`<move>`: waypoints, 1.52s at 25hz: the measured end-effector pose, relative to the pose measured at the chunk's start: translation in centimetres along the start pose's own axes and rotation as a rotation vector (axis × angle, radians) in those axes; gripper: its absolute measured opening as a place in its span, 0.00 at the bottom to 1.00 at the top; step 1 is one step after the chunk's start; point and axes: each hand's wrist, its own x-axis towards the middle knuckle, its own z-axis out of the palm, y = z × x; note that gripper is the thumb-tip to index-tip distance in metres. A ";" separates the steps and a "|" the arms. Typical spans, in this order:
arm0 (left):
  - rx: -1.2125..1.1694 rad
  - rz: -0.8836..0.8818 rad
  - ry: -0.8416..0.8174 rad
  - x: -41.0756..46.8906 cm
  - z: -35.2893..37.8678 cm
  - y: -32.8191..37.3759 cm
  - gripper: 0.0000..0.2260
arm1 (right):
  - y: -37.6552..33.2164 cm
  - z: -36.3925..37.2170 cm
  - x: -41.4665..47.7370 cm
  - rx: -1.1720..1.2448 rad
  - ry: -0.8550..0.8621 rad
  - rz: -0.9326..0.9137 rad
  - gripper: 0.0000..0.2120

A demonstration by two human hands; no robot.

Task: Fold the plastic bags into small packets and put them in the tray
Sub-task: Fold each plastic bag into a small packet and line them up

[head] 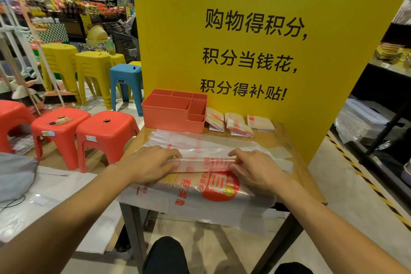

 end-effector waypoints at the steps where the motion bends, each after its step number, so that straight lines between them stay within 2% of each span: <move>1: -0.006 -0.024 -0.010 0.5 -0.2 -0.2 0.14 | 0.1 -0.2 0.3 0.010 -0.009 0.020 0.21; 4: 0.021 -0.051 -0.037 2.0 -0.5 -0.7 0.13 | 0.4 -0.3 1.8 -0.059 -0.006 0.044 0.22; 8: 0.043 -0.099 -0.010 3.4 0.2 -1.3 0.19 | 0.7 0.8 3.4 -0.138 0.065 0.090 0.22; 12: 0.135 -0.101 0.125 3.4 2.5 -0.7 0.22 | -0.3 2.1 3.3 -0.058 0.038 0.062 0.24; 15: 0.112 -0.042 0.233 2.3 4.3 0.5 0.30 | -0.7 3.0 3.3 -0.027 -0.033 0.053 0.26; 19: 0.078 -0.069 0.096 2.3 5.9 0.6 0.36 | -1.8 3.9 3.2 -0.063 -0.086 -0.016 0.33; 23: 0.080 -0.077 0.051 2.9 6.8 0.0 0.30 | -6.1 4.8 4.1 -0.019 -0.165 -0.119 0.41; 25: 0.080 -0.071 0.033 3.0 7.0 -0.3 0.34 | -8.0 5.6 4.7 -0.003 -0.192 -0.137 0.44; 27: 0.075 -0.063 0.029 3.1 7.2 -0.6 0.38 | -8.5 6.1 5.0 0.008 -0.218 -0.113 0.43; 33: 0.063 -0.100 0.011 3.2 7.4 -0.9 0.29 | -2.2 5.4 3.6 -0.024 -0.261 0.096 0.38; 38: 0.047 -0.108 0.016 3.4 7.6 -1.0 0.28 | 3.7 4.4 0.8 -0.040 -0.269 0.209 0.39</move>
